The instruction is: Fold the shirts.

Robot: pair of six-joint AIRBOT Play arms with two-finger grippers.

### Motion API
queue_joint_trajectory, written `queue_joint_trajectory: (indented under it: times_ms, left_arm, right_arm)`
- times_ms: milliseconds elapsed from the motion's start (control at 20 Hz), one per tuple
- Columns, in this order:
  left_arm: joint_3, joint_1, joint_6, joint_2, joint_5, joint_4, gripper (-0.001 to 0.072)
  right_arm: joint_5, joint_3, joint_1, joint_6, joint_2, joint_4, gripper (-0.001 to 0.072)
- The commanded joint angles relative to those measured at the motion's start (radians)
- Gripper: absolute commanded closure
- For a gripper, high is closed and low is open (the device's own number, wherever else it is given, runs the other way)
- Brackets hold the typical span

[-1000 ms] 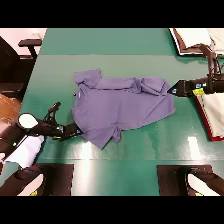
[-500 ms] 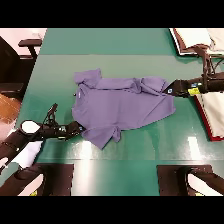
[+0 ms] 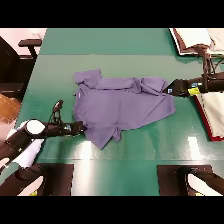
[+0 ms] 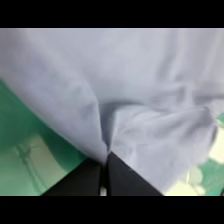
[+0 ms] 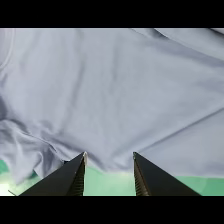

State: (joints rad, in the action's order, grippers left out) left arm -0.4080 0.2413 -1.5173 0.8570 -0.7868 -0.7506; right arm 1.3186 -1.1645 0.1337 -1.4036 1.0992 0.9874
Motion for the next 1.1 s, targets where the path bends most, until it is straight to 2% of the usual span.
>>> queue_joint_trajectory:
  times_ms: [0,150,300,350,400,450,700,900,950,1000,1050]
  left_arm:
    - [-0.148,-0.112,-0.002,-0.007,-0.158,-0.167,0.0683]
    - [-0.330,-0.284,-0.002,-0.007,-0.299,-0.349,0.0683]
    - [-0.409,-0.400,0.000,-0.007,-0.325,-0.371,0.0683]
    - [-0.410,-0.410,-0.001,-0.007,-0.327,-0.371,0.0683]
    - [-0.409,-0.410,0.000,-0.007,-0.330,-0.372,0.0683]
    - [-0.409,-0.410,0.000,-0.007,-0.329,-0.360,0.0683]
    - [-0.409,-0.410,-0.001,-0.007,-0.325,-0.353,0.0683]
    - [-0.410,-0.410,0.000,-0.007,-0.330,-0.353,0.0683]
    - [-0.409,-0.410,0.000,-0.007,-0.333,-0.353,0.0683]
    - [-0.410,-0.410,0.000,-0.007,-0.333,-0.353,0.0683]
    - [-0.409,-0.410,0.000,-0.007,-0.334,-0.353,0.0683]
  right_arm:
    - [0.066,0.002,-0.017,-0.002,-0.022,0.113,0.0369]
    - [0.106,0.085,-0.129,-0.002,-0.073,0.138,0.0369]
    - [0.097,0.241,-0.288,-0.001,-0.106,0.135,0.0366]
    - [0.094,0.303,-0.333,-0.001,-0.107,0.129,0.0331]
    - [0.089,0.358,-0.359,0.000,-0.098,0.129,0.0257]
    - [0.079,0.411,-0.369,0.000,-0.079,0.127,0.0257]
    - [-0.077,0.542,-0.249,0.084,0.064,-0.106,0.0268]
    - [-0.139,0.463,-0.060,0.085,0.204,-0.123,0.0295]
    - [-0.138,0.436,-0.022,0.085,0.237,-0.123,0.0352]
    - [-0.138,0.417,0.006,0.085,0.261,-0.121,0.0355]
    - [-0.137,0.402,0.028,0.085,0.278,-0.121,0.0410]
